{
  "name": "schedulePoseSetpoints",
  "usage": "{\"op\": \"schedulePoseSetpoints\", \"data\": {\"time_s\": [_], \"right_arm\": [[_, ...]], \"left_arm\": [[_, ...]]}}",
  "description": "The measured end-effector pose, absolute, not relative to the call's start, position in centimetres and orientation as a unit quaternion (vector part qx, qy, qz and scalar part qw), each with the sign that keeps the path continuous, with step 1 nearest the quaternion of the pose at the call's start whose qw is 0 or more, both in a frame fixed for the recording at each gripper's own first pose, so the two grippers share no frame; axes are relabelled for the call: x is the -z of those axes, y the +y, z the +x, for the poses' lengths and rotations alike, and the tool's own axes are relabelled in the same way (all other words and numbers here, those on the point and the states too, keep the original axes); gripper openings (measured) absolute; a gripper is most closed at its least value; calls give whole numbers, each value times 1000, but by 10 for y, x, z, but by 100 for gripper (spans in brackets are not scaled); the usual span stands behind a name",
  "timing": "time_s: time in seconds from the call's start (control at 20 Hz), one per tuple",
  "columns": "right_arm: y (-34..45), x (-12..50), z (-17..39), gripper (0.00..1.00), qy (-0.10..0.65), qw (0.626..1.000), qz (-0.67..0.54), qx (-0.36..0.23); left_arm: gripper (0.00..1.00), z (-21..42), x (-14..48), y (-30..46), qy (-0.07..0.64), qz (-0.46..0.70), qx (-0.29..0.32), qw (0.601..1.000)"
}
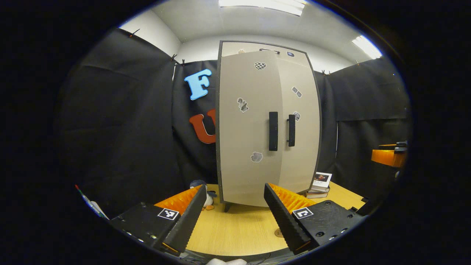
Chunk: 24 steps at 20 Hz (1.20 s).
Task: Grasp the bottle in the cabinet with the left hand and place it on the coaster, then close the right door with the right hand and the left door with the left hand.
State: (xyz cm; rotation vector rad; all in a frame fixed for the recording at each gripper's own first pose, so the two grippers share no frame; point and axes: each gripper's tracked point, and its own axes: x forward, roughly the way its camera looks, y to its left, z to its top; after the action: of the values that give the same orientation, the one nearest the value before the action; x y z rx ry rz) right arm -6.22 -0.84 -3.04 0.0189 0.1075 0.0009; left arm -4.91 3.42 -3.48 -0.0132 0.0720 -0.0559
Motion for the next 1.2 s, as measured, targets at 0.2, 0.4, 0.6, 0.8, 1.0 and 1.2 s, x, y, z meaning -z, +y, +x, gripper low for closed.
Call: {"op": "schedulePoseSetpoints", "data": {"time_s": [0.2,0.4,0.6,0.8,1.0,1.2], "right_arm": [[2,26,-58,81,45,999,15,-2],[1,21,-58,82,35,999,3,2],[1,20,-56,82,32,999,2,-2],[-3,21,-54,82,34,999,5,1],[-9,18,-54,82,30,1000,-4,7],[-17,12,-53,82,26,1000,-3,14]], "left_arm": [[96,-67,27,44,29,3,12,999],[96,-75,23,43,27,-4,7,1000],[96,-80,18,44,23,-4,2,1000],[96,-78,9,42,17,-8,3,1000],[96,-71,7,32,12,-10,8,1000],[96,-64,4,27,9,-9,13,1000]]}}
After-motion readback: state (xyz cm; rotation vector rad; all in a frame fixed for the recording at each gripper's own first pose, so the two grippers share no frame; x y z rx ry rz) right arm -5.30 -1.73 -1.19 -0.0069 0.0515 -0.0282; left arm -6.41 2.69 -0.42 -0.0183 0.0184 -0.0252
